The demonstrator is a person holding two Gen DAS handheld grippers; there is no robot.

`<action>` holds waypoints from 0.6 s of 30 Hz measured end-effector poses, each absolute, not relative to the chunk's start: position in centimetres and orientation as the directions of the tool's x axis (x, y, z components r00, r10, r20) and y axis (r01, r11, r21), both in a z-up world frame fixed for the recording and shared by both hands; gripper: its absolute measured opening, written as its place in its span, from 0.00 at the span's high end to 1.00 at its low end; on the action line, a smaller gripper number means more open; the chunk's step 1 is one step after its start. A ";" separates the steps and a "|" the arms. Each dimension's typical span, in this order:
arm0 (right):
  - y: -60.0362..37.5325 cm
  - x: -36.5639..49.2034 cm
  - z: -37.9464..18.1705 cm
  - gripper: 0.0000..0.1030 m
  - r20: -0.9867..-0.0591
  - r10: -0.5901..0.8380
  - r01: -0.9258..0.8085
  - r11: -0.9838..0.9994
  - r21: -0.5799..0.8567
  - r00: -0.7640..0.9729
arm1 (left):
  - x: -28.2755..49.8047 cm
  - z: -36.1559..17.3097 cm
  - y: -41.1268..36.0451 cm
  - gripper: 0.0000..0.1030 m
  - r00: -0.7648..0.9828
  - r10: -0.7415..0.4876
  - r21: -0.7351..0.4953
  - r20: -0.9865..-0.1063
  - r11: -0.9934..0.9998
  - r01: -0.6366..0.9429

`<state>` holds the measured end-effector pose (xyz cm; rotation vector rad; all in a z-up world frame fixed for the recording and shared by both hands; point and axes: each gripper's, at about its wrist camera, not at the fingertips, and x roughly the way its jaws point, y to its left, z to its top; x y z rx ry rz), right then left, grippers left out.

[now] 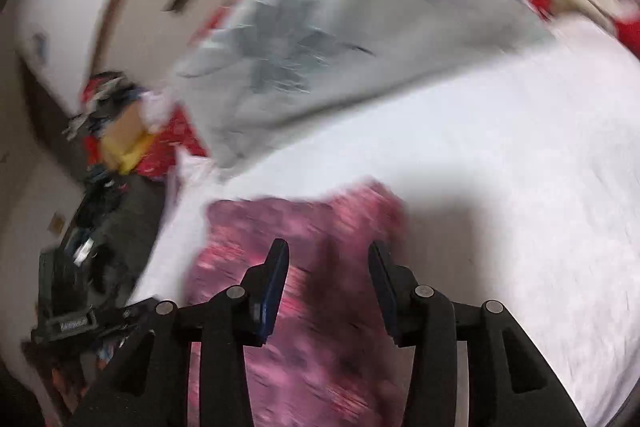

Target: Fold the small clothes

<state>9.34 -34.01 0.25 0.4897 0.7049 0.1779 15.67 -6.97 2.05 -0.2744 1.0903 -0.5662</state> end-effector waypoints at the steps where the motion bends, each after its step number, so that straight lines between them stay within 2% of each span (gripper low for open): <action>1: -33.0 10.3 0.4 0.61 -0.581 0.331 -0.035 0.887 0.461 0.743 | 16.4 2.5 -8.5 0.47 0.358 -0.530 -0.431 -0.768 0.842 0.323; 4: -31.9 12.4 -0.9 0.68 -0.622 0.281 -0.039 0.927 0.374 0.731 | 19.5 1.3 -11.4 0.47 0.363 -0.467 -0.356 -0.806 0.873 0.333; 6: -32.7 14.5 -4.1 0.72 -0.720 0.153 0.059 0.964 0.261 0.677 | 22.4 -1.6 -12.5 0.47 0.335 -0.388 -0.302 -0.859 0.911 0.282; 7: -34.0 14.8 -5.7 0.76 -0.753 0.144 0.086 0.963 0.257 0.642 | 23.4 -3.0 -12.5 0.47 0.305 -0.372 -0.300 -0.877 0.919 0.257; 9: -35.4 15.4 -5.5 0.84 -0.727 0.164 0.109 0.944 0.312 0.667 | 24.9 -4.4 -11.9 0.47 0.271 -0.401 -0.349 -0.875 0.911 0.220; 10: -35.8 15.4 -5.2 0.93 -0.739 0.156 0.131 0.940 0.314 0.656 | 25.2 -3.9 -11.6 0.48 0.270 -0.410 -0.362 -0.871 0.908 0.211; 12: -36.5 14.4 -4.0 0.87 -0.733 0.182 0.128 0.930 0.345 0.656 | 24.9 -2.7 -10.6 0.50 0.269 -0.422 -0.377 -0.866 0.904 0.203; 14: -36.3 12.1 -2.2 0.84 -0.672 0.289 0.017 0.912 0.409 0.682 | 23.2 -0.7 -8.8 0.51 0.312 -0.451 -0.394 -0.836 0.890 0.232; 16: -35.3 10.2 -1.5 0.82 -0.635 0.372 -0.085 0.897 0.435 0.676 | 20.3 0.5 -7.5 0.46 0.363 -0.449 -0.370 -0.817 0.890 0.266; 17: -34.5 9.2 -1.7 0.78 -0.627 0.400 -0.128 0.893 0.432 0.669 | 19.1 0.6 -7.3 0.42 0.380 -0.445 -0.362 -0.811 0.892 0.271; 18: -33.9 8.8 -2.5 0.75 -0.640 0.409 -0.145 0.894 0.424 0.650 | 17.9 0.1 -6.9 0.36 0.389 -0.441 -0.358 -0.809 0.894 0.268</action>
